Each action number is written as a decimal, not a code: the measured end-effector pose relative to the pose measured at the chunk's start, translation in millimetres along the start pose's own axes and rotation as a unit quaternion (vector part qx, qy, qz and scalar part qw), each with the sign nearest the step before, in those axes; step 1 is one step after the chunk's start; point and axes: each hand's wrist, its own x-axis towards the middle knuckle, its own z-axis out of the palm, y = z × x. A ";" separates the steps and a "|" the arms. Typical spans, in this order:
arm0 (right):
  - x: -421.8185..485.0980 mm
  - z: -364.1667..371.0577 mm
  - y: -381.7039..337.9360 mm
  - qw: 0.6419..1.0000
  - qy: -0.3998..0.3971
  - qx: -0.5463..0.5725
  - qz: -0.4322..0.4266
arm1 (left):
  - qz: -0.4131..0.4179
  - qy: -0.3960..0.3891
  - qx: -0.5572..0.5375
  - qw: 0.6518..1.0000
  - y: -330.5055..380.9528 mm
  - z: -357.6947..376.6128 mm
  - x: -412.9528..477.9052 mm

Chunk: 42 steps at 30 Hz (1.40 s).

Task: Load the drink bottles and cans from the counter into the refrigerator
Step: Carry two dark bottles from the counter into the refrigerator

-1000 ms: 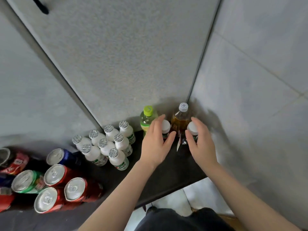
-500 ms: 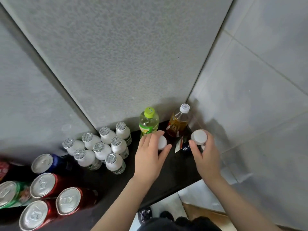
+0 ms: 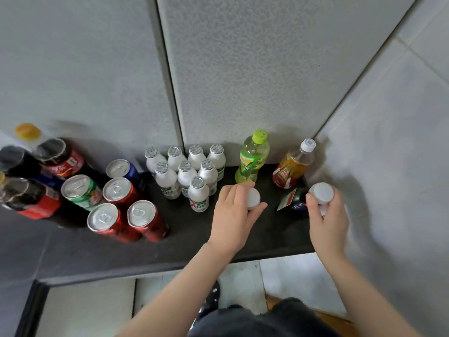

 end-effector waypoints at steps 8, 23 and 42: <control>-25.0 -7.5 -40.2 0.983 -0.049 0.164 -0.064 | -0.214 0.140 -0.124 0.959 13.7 -34.4 -79.4; -195.2 17.4 -61.7 0.824 -0.437 0.296 -0.206 | -0.474 0.424 -0.076 0.768 71.0 -49.1 -328.6; -444.0 -42.9 -81.8 0.617 -0.683 0.189 -0.342 | -0.571 0.593 -0.066 0.564 169.1 -70.2 -616.5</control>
